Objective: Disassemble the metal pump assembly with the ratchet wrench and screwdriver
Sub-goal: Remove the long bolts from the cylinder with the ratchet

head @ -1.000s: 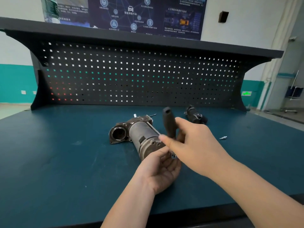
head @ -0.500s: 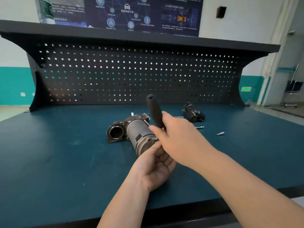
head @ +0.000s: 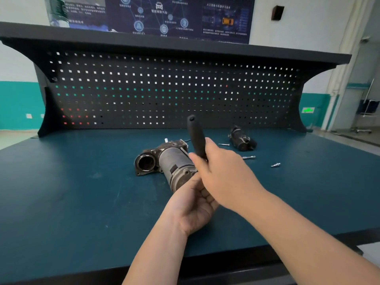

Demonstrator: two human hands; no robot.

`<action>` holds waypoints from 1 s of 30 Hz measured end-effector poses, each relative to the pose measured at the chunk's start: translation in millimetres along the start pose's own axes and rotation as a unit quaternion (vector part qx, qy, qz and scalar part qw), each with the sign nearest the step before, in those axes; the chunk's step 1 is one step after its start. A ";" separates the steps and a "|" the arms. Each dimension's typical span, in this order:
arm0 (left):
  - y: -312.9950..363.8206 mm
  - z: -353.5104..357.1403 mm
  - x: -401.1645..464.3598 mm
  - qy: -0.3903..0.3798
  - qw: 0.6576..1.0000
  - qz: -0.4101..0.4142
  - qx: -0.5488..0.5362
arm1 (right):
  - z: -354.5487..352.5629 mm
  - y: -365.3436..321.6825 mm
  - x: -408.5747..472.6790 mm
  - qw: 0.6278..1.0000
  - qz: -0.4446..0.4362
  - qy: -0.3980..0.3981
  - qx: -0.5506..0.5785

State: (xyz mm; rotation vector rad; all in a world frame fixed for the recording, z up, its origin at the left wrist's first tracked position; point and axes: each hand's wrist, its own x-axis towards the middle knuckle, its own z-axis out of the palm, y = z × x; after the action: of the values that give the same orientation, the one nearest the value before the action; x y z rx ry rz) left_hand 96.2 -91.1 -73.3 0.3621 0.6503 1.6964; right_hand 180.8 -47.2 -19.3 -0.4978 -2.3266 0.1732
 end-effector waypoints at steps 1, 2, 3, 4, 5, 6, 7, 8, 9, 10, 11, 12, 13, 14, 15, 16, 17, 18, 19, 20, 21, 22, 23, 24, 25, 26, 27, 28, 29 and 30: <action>0.2 0.4 -0.3 0.002 1.000 -0.001 0.007 | 3.3 2.3 -1.8 1.000 0.002 0.014 -0.003; -0.2 0.8 -0.3 0.007 1.000 -0.002 0.012 | 5.7 4.4 -5.0 0.997 0.030 0.053 0.038; -0.7 1.7 -0.7 0.013 1.000 -0.004 0.010 | 9.7 7.4 -9.9 0.985 0.092 0.101 0.108; -1.0 2.8 -0.8 0.015 1.000 -0.008 0.005 | 13.1 11.4 -15.2 0.948 0.188 0.147 0.212; -1.1 3.7 -1.0 0.015 1.000 -0.012 0.001 | 15.9 16.1 -18.9 0.867 0.302 0.181 0.353; -1.1 3.6 -0.9 0.012 1.000 -0.014 0.004 | 18.6 19.9 -21.7 0.746 0.394 0.185 0.504; -0.7 3.2 -1.0 0.010 1.000 -0.016 0.009 | 21.2 21.6 -23.1 0.636 0.445 0.178 0.604; -0.6 2.7 -0.6 0.009 1.000 -0.015 0.015 | 23.2 22.6 -23.4 0.591 0.468 0.173 0.634; -1.0 2.5 -0.3 0.009 1.000 -0.017 0.017 | 23.3 22.9 -22.6 0.624 0.460 0.167 0.609; -1.2 2.1 0.7 0.008 1.000 -0.019 0.017 | 22.4 22.8 -20.3 0.714 0.421 0.168 0.534; -0.9 2.1 0.9 0.003 1.000 -0.020 0.017 | 18.9 21.0 -16.7 0.812 0.355 0.179 0.427; -1.1 2.3 1.1 -0.003 1.000 -0.021 0.017 | 14.4 17.9 -12.6 0.890 0.272 0.177 0.321; -1.0 2.8 0.2 -0.008 1.000 -0.021 0.019 | 9.3 13.7 -9.0 0.944 0.194 0.141 0.225; -0.9 3.0 -0.6 -0.011 0.999 -0.020 0.023 | 5.8 9.9 -5.6 0.974 0.134 0.089 0.158; -0.4 3.0 -1.6 -0.011 0.999 -0.023 0.027 | 3.9 6.7 -2.9 0.987 0.099 0.047 0.120; -0.3 2.8 -2.4 -0.006 0.999 -0.029 0.029 | 3.2 4.6 -0.8 0.990 0.089 0.027 0.108; -0.5 2.6 -3.2 0.003 0.999 -0.037 0.031 | 1.7 3.1 0.8 0.988 0.096 0.028 0.120; -0.8 2.7 -3.7 0.014 0.998 -0.045 0.033 | 0.1 3.3 2.5 0.982 0.114 0.041 0.146; -1.5 2.7 -3.7 0.025 0.998 -0.054 0.035 | -2.1 4.8 4.1 0.974 0.137 0.056 0.173; -2.0 2.7 -3.3 0.031 0.997 -0.063 0.027 | -4.6 6.6 6.6 0.968 0.156 0.062 0.187; -2.5 2.6 -2.9 0.035 0.997 -0.074 0.006 | -7.4 7.7 9.1 0.966 0.167 0.055 0.188; -2.5 2.4 -2.4 0.038 0.995 -0.085 -0.025 | -9.8 7.9 11.4 0.968 0.170 0.043 0.180; -2.0 2.2 -2.2 0.040 0.993 -0.093 -0.055 | -11.2 8.1 13.1 0.970 0.168 0.031 0.171; -1.7 1.6 -1.6 0.040 0.991 -0.097 -0.081 | -11.6 8.7 14.3 0.972 0.164 0.023 0.166; -1.3 1.1 -1.4 0.039 0.989 -0.099 -0.101 | -11.5 9.0 14.6 0.974 0.160 0.018 0.161; -1.1 1.0 -1.6 0.039 0.988 -0.100 -0.111 | -11.0 9.1 14.1 0.976 0.155 0.016 0.154; -1.1 0.8 -1.9 0.041 0.988 -0.100 -0.111 | -10.3 9.5 13.3 0.978 0.148 0.018 0.148; -1.3 0.7 -1.6 0.043 0.989 -0.098 -0.106 | -9.9 10.0 12.3 0.979 0.141 0.023 0.145; -1.7 0.5 -1.2 0.044 0.990 -0.093 -0.100 | -9.8 10.5 11.2 0.980 0.131 0.027 0.144; -2.1 0.3 -0.8 0.043 0.991 -0.085 -0.096 | -9.5 10.9 10.3 0.982 0.119 0.026 0.146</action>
State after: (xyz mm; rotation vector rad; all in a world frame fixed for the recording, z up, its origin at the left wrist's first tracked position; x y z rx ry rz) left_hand 98.3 -91.5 -74.3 0.0938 0.5588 1.6008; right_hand 183.9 -33.3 -8.8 -0.6217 -2.1378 0.5983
